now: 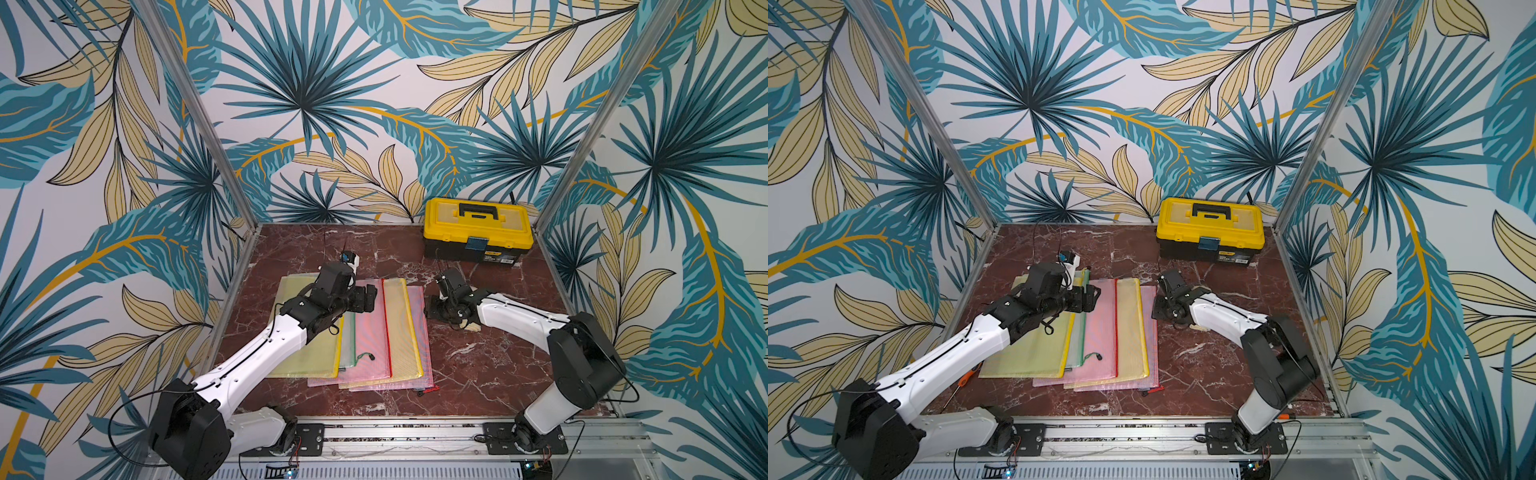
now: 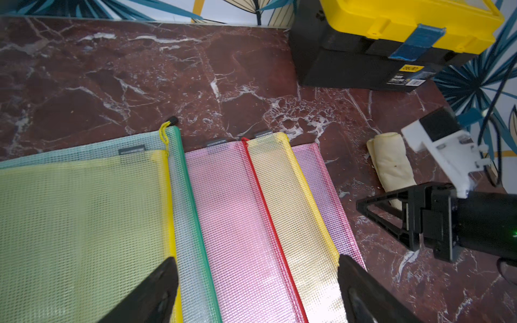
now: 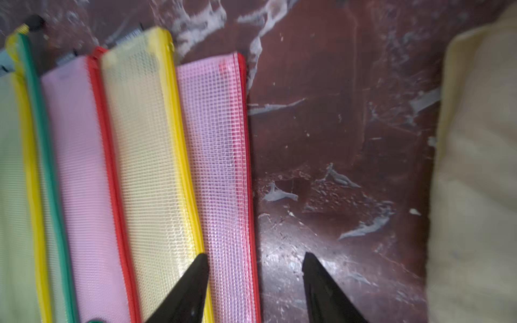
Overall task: Wipe the document bag
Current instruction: Pick up the document bag from the center of the board.
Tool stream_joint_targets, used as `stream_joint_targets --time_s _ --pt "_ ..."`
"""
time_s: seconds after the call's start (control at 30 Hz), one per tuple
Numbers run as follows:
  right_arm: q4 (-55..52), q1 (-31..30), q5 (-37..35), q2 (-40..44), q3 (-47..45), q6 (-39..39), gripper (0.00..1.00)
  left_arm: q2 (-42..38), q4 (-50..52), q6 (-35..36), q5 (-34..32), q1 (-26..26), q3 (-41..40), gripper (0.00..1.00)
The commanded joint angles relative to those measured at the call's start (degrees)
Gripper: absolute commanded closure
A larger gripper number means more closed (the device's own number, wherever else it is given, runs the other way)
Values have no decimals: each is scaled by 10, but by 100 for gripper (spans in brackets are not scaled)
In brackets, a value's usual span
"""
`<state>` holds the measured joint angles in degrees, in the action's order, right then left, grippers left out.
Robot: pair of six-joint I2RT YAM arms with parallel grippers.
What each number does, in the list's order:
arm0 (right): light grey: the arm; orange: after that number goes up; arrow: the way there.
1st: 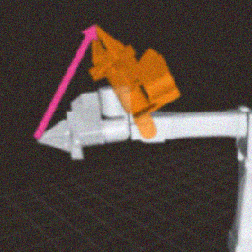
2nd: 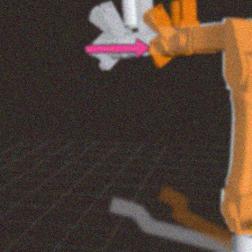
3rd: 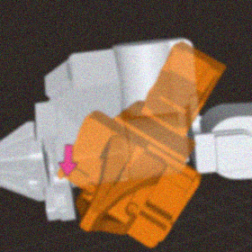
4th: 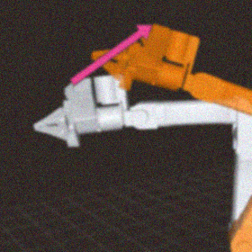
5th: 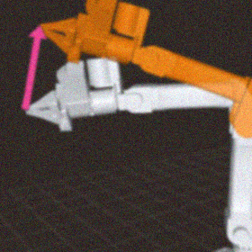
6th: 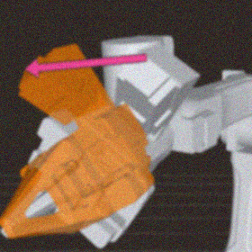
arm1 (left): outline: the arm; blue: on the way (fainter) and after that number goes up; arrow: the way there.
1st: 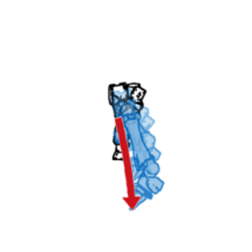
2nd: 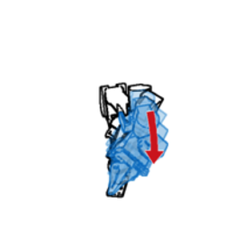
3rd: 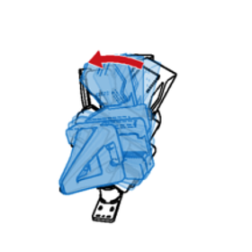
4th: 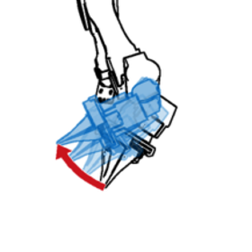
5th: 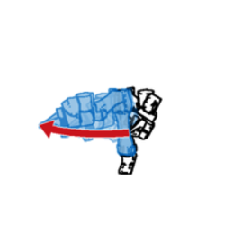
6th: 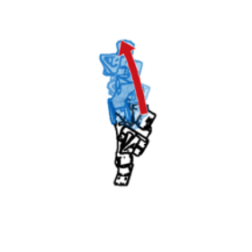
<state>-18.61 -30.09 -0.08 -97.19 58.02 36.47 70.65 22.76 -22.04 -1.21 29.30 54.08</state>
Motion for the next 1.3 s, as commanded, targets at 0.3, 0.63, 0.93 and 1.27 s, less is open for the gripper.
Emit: stream_joint_targets --time_s 0.3,0.63,0.93,1.27 --pt "-4 -25 -2 -86 54 5 58 -9 -2 -28 19 -7 -32 9" --pt "-69 -25 -33 -62 73 3 98 -4 -1 -26 19 -10 -38 10" --pt "-201 -26 -56 43 191 -43 100 28 -2 -19 25 -18 -34 9" --pt "-324 -27 -65 100 308 -50 100 23 -5 -19 37 -54 -41 9"
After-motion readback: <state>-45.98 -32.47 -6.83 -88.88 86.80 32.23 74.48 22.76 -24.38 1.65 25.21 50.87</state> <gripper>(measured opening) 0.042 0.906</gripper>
